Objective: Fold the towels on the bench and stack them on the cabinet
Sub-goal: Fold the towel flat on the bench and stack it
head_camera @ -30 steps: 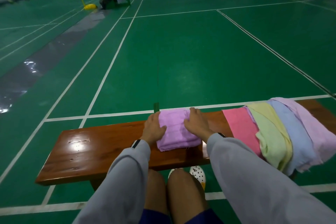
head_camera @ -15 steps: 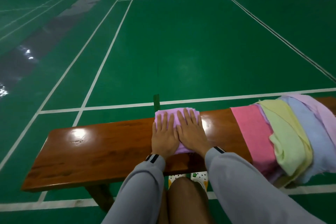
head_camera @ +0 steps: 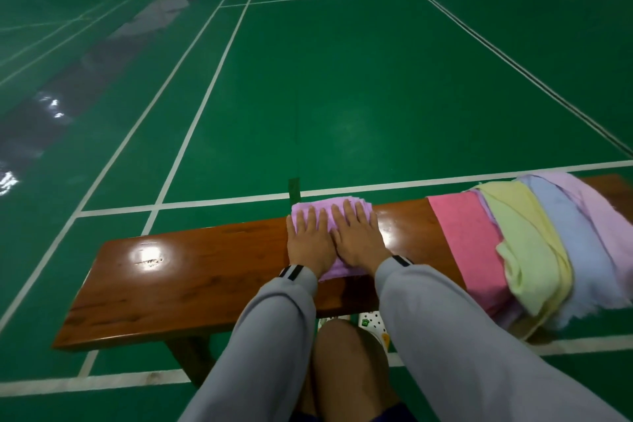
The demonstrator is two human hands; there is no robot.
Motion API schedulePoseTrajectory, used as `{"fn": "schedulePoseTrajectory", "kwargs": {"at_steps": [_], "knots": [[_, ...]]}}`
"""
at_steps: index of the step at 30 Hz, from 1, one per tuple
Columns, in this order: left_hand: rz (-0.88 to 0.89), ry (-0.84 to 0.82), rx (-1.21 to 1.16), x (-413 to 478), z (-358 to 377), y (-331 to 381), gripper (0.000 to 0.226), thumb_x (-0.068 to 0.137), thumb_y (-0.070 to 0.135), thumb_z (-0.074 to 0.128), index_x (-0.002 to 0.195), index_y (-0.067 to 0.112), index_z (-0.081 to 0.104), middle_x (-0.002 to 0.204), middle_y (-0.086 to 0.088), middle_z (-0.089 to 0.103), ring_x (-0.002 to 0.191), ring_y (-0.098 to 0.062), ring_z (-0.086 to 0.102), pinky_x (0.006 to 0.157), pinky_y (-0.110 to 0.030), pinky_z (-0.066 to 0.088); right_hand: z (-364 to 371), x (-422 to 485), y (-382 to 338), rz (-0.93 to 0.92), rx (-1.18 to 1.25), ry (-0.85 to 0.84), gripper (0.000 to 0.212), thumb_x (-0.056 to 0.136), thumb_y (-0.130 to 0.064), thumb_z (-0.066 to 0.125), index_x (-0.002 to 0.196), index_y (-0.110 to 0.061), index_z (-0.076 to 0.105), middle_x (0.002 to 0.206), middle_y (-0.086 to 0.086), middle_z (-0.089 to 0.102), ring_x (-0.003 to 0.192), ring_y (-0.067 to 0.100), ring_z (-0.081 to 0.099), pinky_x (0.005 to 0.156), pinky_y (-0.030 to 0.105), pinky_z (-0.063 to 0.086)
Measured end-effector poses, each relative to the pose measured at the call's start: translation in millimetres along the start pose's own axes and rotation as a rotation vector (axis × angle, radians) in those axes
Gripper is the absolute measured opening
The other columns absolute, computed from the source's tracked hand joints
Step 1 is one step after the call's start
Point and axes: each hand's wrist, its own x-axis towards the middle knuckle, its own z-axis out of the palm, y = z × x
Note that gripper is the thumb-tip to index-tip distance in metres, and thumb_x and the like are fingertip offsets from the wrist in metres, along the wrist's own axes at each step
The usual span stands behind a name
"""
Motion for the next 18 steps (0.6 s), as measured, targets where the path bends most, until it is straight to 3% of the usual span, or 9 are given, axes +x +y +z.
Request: {"fn": "schedulePoseTrajectory", "kwargs": {"at_steps": [3,6,8,10,15,18], "knots": [[0.004,-0.009,0.004,-8.4,-15.6,25.1,0.058,0.107,0.036,0.026,0.161,0.017,0.019,0.168,-0.013,0.019,0.156,-0.036,0.014,0.126,-0.056,0.002,-15.0,-17.7,13.1,-0.059,-0.066,-0.020,0.087,0.087,-0.052,-0.014,0.163,-0.024,0.016,0.171,0.008,0.009,0.157,0.033,0.004,0.124,0.056,0.005],[0.100,0.015,0.007,-17.7,-23.4,54.8,0.054,0.102,0.036,0.039,0.152,0.016,0.038,0.160,-0.013,0.035,0.150,-0.034,0.028,0.125,-0.053,0.011,-29.7,-41.7,38.8,-0.038,-0.076,-0.028,0.063,0.104,-0.046,0.012,0.161,-0.022,0.024,0.170,0.010,0.013,0.157,0.034,0.009,0.124,0.057,0.010],[0.137,0.037,-0.012,-23.5,-29.3,76.8,0.045,0.097,0.036,0.048,0.136,0.016,0.052,0.144,-0.012,0.051,0.135,-0.034,0.043,0.118,-0.049,0.024,-38.1,-56.3,61.0,0.017,-0.084,-0.003,0.053,0.106,-0.041,0.029,0.155,-0.021,0.034,0.168,0.012,0.021,0.155,0.035,0.016,0.123,0.057,0.015],[0.174,0.051,-0.048,-25.6,-31.9,103.5,0.035,0.097,0.031,0.047,0.127,0.016,0.056,0.132,-0.011,0.059,0.123,-0.034,0.052,0.108,-0.047,0.033,-43.7,-68.8,85.3,0.105,-0.072,-0.020,0.050,0.104,-0.035,0.037,0.152,-0.021,0.039,0.167,0.013,0.022,0.155,0.035,0.016,0.124,0.055,0.014],[0.250,-0.021,-0.282,-17.0,-30.1,175.0,0.028,0.098,0.018,0.050,0.123,0.014,0.061,0.126,-0.012,0.065,0.111,-0.031,0.062,0.093,-0.043,0.050,-57.8,-100.9,139.4,0.281,0.065,-0.082,0.055,0.103,-0.023,0.042,0.157,-0.016,0.032,0.170,0.015,0.011,0.156,0.039,0.009,0.126,0.055,0.009],[0.221,-0.127,-0.461,-11.7,-27.9,211.9,0.034,0.097,0.020,0.055,0.129,0.009,0.060,0.128,-0.014,0.066,0.112,-0.035,0.064,0.093,-0.039,0.051,-58.1,-118.8,173.4,0.360,0.048,-0.077,0.052,0.102,-0.028,0.047,0.151,-0.014,0.038,0.168,0.018,0.013,0.155,0.042,0.010,0.125,0.057,0.011]]}}
